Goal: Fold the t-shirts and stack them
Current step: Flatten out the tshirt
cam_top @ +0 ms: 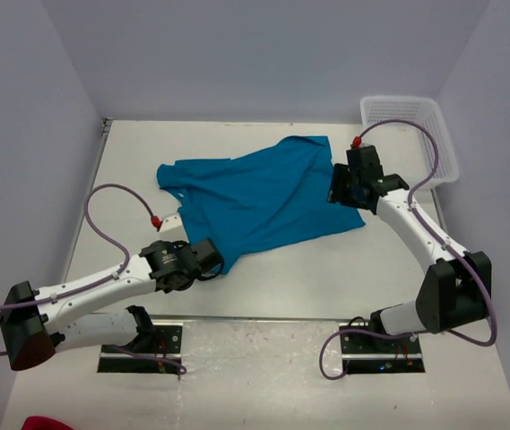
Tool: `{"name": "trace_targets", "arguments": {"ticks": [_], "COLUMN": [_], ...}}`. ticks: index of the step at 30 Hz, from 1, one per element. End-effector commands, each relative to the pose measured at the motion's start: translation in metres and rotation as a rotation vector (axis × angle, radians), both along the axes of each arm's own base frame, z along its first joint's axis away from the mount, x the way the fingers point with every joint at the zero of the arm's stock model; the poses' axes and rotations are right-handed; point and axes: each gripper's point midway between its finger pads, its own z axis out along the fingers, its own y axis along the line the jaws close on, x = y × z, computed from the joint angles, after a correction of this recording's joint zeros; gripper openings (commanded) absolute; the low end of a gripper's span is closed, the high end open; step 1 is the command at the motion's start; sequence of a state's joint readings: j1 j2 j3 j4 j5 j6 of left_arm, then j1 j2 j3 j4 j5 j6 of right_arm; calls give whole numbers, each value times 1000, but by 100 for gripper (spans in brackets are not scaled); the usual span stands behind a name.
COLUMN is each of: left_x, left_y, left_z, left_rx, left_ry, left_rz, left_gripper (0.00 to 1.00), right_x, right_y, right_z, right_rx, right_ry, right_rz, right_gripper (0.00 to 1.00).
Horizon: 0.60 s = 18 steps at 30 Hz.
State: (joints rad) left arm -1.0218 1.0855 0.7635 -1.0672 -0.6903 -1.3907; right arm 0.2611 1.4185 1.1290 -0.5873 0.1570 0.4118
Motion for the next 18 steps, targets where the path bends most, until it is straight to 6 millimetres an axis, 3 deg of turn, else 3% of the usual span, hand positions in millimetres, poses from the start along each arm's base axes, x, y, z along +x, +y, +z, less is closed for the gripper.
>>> {"name": "trace_targets", "arguments": {"ticks": [1,4,11,18], "left_x": [13,20,52,75], "left_y": [23,32,65,66], "left_z": [27,40,68,62], "left_rx": [83,108,139,148], "left_ry": [-68,-92,-152,-142], "left_rz": [22,57,143,118], "left_gripper": [0,0,0,0], "right_x": [-3,-6,-13,-29], "right_y": [5,3,-5,-10], "right_z": [-5,-11,-24,-50], "right_rx": [22,15,-23,-50], "right_ry": [31,51,115,219], "right_rz": [4,-13,-41,-57], "right_gripper": [64,69,69,65]}}
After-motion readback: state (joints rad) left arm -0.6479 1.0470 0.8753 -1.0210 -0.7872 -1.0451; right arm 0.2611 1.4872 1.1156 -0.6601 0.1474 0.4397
